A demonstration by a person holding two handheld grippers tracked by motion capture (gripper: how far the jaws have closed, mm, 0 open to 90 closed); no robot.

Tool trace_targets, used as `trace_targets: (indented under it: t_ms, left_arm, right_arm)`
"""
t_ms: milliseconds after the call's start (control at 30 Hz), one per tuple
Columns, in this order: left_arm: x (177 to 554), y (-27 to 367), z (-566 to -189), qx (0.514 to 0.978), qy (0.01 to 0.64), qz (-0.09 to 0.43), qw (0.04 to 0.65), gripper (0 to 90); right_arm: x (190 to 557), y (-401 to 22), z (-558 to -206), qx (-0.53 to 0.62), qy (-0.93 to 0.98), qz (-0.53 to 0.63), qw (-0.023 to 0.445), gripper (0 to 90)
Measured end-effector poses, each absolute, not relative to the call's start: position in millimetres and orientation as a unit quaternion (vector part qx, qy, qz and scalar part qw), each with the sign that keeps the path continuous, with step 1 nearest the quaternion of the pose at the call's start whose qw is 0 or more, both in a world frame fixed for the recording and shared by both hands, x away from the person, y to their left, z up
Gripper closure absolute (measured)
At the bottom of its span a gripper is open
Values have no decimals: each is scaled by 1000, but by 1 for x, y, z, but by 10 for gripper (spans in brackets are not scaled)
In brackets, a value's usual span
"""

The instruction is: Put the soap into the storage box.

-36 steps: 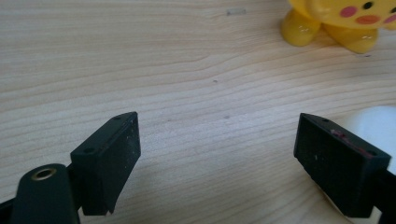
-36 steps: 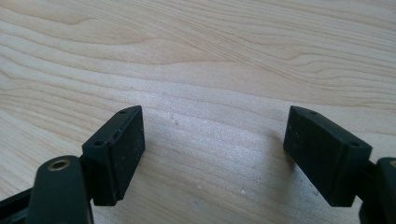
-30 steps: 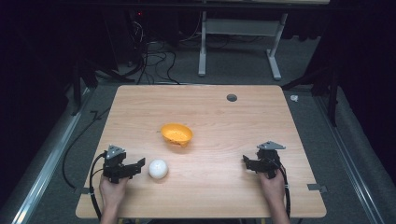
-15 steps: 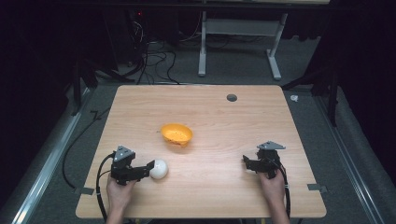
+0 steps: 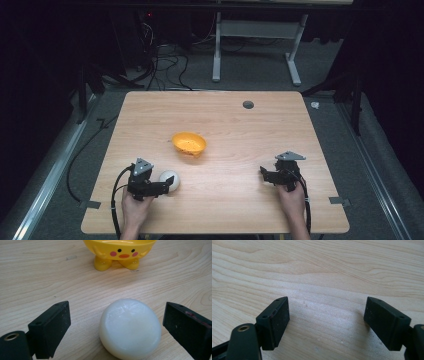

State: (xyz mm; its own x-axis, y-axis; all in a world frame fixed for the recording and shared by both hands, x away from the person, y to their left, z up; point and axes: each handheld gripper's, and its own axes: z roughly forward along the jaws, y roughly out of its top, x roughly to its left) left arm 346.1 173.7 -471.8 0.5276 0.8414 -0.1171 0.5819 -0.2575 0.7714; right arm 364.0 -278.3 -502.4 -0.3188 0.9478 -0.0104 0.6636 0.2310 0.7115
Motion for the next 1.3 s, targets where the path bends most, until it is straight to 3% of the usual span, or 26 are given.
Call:
trace_targets:
  t_ms: [500, 1300]
  left_arm:
    - [344, 160, -483, 789, 455, 149, 386, 77]
    - [345, 150, -496, 800, 458, 149, 357, 176]
  right_arm:
    - [364, -278, -502, 537, 750, 310, 229, 214]
    - [364, -278, -502, 537, 750, 310, 229, 214]
